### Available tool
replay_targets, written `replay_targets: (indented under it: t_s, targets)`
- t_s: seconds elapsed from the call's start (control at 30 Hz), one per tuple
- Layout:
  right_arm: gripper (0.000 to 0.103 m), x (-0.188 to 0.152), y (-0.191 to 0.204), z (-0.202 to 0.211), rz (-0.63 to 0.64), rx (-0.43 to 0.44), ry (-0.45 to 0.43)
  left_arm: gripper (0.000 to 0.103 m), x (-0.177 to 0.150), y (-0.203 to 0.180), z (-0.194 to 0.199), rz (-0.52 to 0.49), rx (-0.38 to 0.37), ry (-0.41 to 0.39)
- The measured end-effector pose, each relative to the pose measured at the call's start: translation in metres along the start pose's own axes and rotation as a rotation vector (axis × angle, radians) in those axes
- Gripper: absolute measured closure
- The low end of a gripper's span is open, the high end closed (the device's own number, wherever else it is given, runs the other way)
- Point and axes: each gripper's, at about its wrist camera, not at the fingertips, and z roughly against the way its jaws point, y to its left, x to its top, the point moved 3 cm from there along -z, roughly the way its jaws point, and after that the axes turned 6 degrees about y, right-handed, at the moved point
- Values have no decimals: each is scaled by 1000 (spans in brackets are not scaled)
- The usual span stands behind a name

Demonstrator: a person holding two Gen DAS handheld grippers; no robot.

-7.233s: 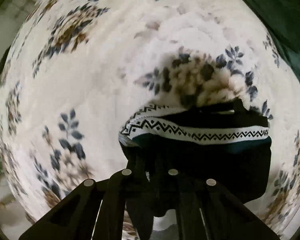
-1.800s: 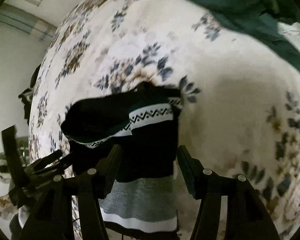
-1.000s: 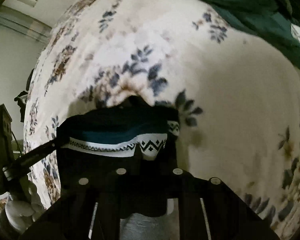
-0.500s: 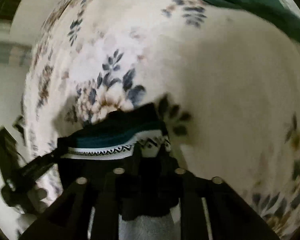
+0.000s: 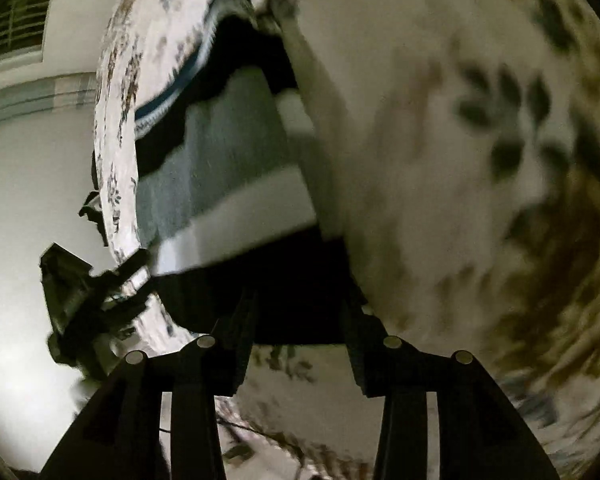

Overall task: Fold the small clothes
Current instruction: 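Grasp the folded sweater's trim edge with the left tool while the right tool tucks the grey side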

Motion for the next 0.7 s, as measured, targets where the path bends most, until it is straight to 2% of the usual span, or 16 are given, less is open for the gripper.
replay_targets:
  t_s: [0.03,0.07,0.1,0.13,0.17,0.23,0.3,0.43,0.5,0.53,0.57,0.6,0.67,0.7]
  targets:
    - [60,-4,-1,-6,-9,-6,-7,43,-2,-1,-6,-4,4,1]
    - [61,-6,-1,-11,-7,-10,-22,59,-4,-1,-11,-17,23,-7]
    - [84,-7,1,-14,8,-37,-41,64,-4,-1,-15,-37,68,-19]
    - [99,-9,3,-16,24,-99,-50,65,-3,2,-16,-50,103,-32]
    - [98,-10,1,-18,29,-144,-50,65,-1,6,-17,-46,112,-36]
    - [99,-10,-10,-16,-2,-207,-71,65,-1,20,-22,-17,81,-17]
    - [103,-10,-27,-23,-53,-280,-38,65,-1,21,-19,-31,101,-14]
    - [103,-12,-27,-13,-63,-244,-32,64,1,5,2,-61,96,-10]
    - [102,-9,-20,2,-45,-224,-68,58,9,-4,16,-69,54,-25]
    - [101,-5,-12,12,-30,-215,-96,47,15,-8,22,-69,39,-36]
    - [94,-1,-6,18,-21,-209,-113,41,22,-15,24,-72,25,-54]
    - [77,7,2,25,-7,-197,-129,40,32,-20,27,-82,4,-75]
    - [54,30,22,33,39,-159,-164,40,55,-30,26,-99,9,-100]
    - [50,45,34,36,68,-156,-189,40,70,-37,23,-123,24,-118]
